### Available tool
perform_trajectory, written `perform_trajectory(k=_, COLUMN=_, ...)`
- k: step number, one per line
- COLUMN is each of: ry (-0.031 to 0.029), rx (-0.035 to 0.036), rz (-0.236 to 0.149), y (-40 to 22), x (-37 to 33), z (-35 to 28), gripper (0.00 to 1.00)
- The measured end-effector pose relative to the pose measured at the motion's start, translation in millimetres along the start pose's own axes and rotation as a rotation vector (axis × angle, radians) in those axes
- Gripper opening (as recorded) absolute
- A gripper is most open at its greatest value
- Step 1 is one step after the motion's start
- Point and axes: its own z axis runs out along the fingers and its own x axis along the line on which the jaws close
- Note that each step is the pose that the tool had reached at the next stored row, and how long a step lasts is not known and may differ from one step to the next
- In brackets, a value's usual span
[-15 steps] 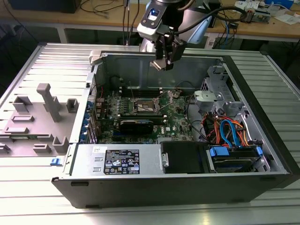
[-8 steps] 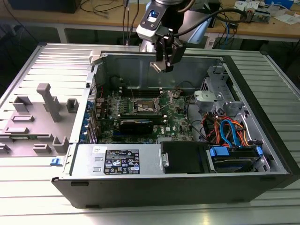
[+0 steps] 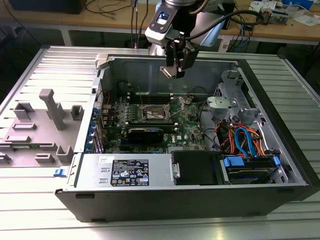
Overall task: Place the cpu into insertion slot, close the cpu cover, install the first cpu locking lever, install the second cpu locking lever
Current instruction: 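Place the cpu into insertion slot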
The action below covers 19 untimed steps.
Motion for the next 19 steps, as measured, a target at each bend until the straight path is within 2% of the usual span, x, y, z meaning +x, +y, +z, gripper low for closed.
perform_trajectory(k=13, ry=-0.0011, rx=0.0001, rz=0.011, y=0.0, x=-0.1, z=0.5, gripper=0.54)
perform_trajectory(k=17, ry=-0.0044, rx=0.0002, rz=0.044, y=-0.2, x=-0.1, z=1.7, gripper=0.54)
perform_trajectory(k=19, ry=-0.0070, rx=0.0002, rz=0.081, y=-0.2, x=-0.2, z=2.6, gripper=0.54)
